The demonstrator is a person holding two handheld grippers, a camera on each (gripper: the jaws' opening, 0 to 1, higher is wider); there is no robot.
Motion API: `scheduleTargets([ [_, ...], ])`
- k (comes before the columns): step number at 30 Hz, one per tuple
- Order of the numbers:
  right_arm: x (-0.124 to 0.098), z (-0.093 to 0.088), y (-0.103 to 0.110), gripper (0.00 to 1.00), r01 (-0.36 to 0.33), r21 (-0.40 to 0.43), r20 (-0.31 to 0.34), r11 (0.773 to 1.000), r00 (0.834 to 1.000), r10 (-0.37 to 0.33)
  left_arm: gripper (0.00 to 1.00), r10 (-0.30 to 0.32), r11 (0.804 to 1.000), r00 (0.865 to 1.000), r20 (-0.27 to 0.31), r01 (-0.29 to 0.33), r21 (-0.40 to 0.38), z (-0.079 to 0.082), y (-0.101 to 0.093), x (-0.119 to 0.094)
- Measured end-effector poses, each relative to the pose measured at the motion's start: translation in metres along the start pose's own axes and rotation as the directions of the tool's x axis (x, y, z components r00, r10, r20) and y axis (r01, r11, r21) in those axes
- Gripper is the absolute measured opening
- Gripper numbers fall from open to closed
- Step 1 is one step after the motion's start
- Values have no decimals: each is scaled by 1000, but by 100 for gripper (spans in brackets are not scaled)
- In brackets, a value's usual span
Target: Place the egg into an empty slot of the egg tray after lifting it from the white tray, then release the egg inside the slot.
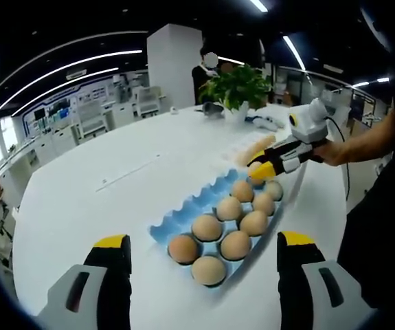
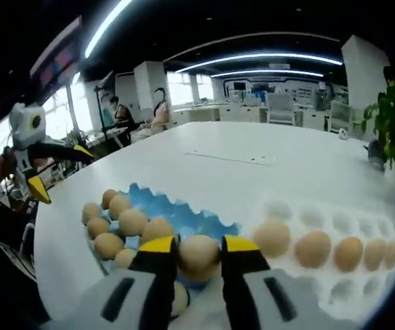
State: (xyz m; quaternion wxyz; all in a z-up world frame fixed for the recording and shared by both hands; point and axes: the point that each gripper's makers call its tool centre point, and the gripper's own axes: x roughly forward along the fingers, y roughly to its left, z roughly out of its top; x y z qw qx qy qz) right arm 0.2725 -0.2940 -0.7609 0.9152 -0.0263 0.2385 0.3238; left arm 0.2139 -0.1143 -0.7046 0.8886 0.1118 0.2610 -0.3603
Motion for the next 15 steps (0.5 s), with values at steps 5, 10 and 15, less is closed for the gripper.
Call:
scheduleTargets([
  [5,5,-7,-1,25,-11,9,-32,1000,999,11,89,1,1000,1000,-1,-1,3,0,1,-1],
  [10,8,-15,4,26,-38,-5,-62,999,997,38,89,2,1000,1000,4,-2,-3,1,2,-1],
  [15,9,-13,5,26,-60,-35,-55,998,997,58,89,-4,1000,1000,10,4,0,3,1,-1],
])
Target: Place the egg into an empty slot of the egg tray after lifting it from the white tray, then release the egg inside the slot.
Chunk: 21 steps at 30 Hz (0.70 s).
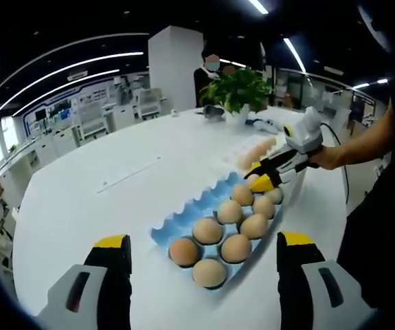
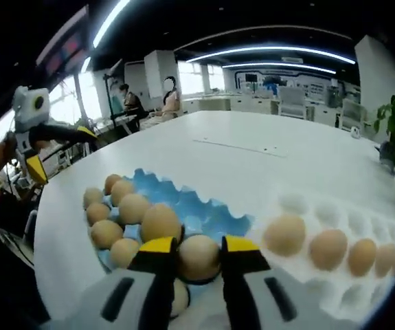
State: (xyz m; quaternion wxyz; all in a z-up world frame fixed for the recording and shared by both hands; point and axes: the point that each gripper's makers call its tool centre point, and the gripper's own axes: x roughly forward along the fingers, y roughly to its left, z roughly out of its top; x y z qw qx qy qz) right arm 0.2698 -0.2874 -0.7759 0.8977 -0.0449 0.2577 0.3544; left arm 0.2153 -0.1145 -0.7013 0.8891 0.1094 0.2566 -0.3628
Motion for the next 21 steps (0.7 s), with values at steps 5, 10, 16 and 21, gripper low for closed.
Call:
scheduleTargets([
  [5,0,0,-1,26,-11,-4,-1,1000,1000,11,89,0,1000,1000,3,0,-1,1,0,0],
  [10,0,0,-1,26,-14,-8,-2,1000,1000,14,89,2,1000,1000,0,-2,-2,1,1,0],
  [16,0,-1,-1,26,-23,-8,-3,1000,1000,23,88,-3,1000,1000,-1,3,-1,1,0,1],
  [21,-8,7,0,26,-25,19,33,999,999,24,89,3,1000,1000,4,-3,-4,2,1,0],
])
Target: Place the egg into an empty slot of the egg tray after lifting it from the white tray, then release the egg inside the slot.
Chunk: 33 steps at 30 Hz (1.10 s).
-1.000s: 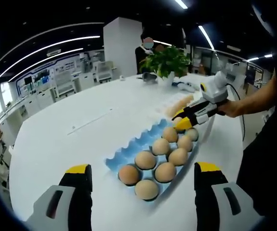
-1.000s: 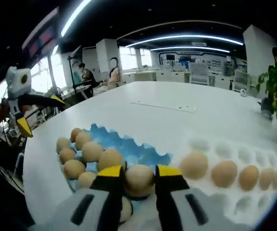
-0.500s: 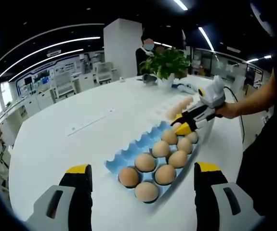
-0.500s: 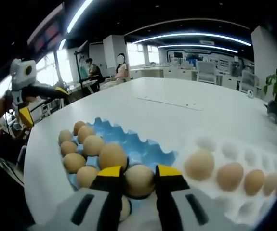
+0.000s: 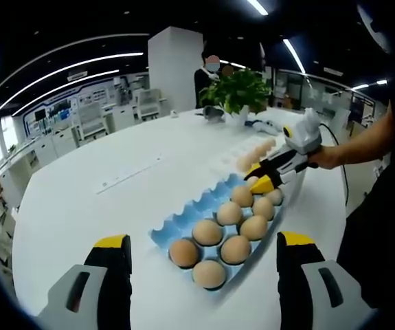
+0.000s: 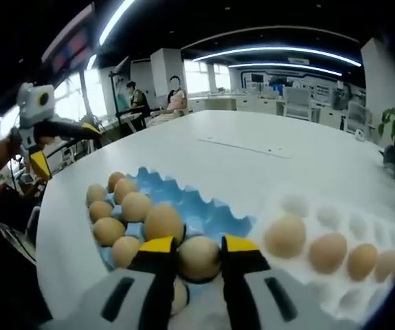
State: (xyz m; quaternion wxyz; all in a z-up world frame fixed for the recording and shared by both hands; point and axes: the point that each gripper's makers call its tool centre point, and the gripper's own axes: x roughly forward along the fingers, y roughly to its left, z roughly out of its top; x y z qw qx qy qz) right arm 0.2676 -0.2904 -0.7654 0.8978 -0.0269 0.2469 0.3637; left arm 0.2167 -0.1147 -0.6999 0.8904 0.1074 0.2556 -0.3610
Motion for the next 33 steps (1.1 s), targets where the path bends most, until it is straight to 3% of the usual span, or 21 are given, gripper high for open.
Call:
scheduleTargets([
  [3,-9,18,-10,26,49,31,83,998,995,-51,89,2,1000,1000,2,-2,-5,0,1,-1],
  [5,-17,27,-29,26,141,7,120,990,983,-141,88,3,1000,1000,2,-3,-4,-1,0,-1],
  [7,-24,27,-49,26,223,22,120,974,967,-224,88,4,1000,1000,-1,-4,-4,-2,0,-1],
  [10,-27,17,-69,26,280,69,78,957,955,-285,88,3,1000,1000,2,-3,-5,-2,0,-2],
  [13,-26,13,-78,26,314,55,69,948,946,-317,88,6,1000,1000,-4,-6,-4,-3,0,-2],
  [16,-20,12,-79,27,315,53,65,948,946,-318,88,2,1000,1000,-3,-2,-3,-3,-1,-2],
  [21,-3,5,-83,26,329,-31,13,944,944,-329,88,3,1000,1000,-7,-3,0,-4,-1,-2],
  [25,0,4,-83,26,341,-181,-8,922,937,-349,88,9,1000,1000,-7,-9,-4,-5,1,-4],
  [28,-1,5,-85,26,337,-154,-19,929,939,-344,88,12,1000,1000,-10,-12,-5,-6,2,-4],
  [31,1,3,-84,26,326,-199,-59,924,938,-343,88,8,1000,1000,-6,-8,-5,-5,1,-4],
  [33,1,3,-86,26,321,-187,-67,928,939,-338,88,8,1000,1000,-7,-8,-4,-5,1,-3],
])
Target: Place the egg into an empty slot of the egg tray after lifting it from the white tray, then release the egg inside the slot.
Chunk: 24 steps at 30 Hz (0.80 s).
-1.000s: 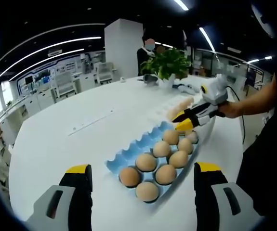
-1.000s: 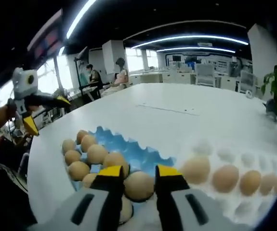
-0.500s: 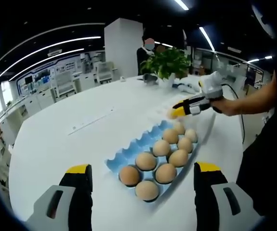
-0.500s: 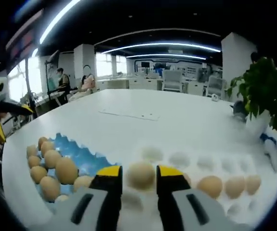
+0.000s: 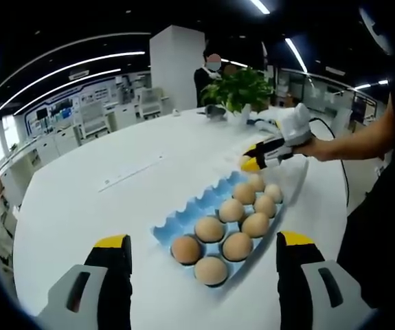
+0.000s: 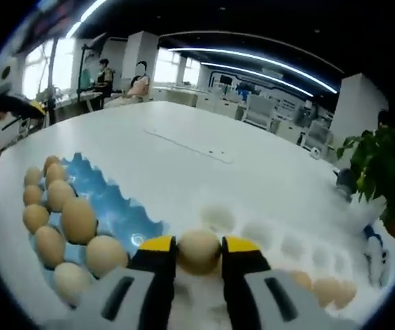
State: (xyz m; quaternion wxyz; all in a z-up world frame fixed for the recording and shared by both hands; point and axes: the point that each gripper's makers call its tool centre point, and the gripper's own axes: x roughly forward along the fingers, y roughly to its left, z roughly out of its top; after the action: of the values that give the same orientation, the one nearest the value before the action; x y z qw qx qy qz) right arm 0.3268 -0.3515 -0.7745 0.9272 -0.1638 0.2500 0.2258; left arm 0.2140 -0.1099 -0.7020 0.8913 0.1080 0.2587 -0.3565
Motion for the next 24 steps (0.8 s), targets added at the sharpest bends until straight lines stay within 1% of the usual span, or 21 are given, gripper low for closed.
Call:
scheduleTargets([
  [2,-1,-1,0,25,-15,-2,5,1000,1000,15,88,-2,1000,1000,3,2,-2,1,0,1],
  [6,-6,1,0,24,-24,33,32,999,999,23,88,-2,1000,1000,2,2,0,0,-1,0],
  [8,-12,12,0,24,-26,34,90,999,996,23,88,2,1000,1000,3,-2,-2,0,0,-2],
  [10,-18,21,-2,24,-21,56,114,998,993,14,88,8,1000,1000,1,-8,-6,-2,3,-3],
  [12,-19,25,1,24,-45,79,120,996,992,35,88,9,1000,1000,-3,-9,-3,-3,3,-3],
  [19,-21,43,25,24,-100,69,157,993,984,88,88,11,1000,1000,-3,-11,-2,-4,4,-3],
  [24,-16,54,46,24,-153,51,163,987,976,142,89,13,1000,1000,-8,-13,-2,-6,5,-4],
])
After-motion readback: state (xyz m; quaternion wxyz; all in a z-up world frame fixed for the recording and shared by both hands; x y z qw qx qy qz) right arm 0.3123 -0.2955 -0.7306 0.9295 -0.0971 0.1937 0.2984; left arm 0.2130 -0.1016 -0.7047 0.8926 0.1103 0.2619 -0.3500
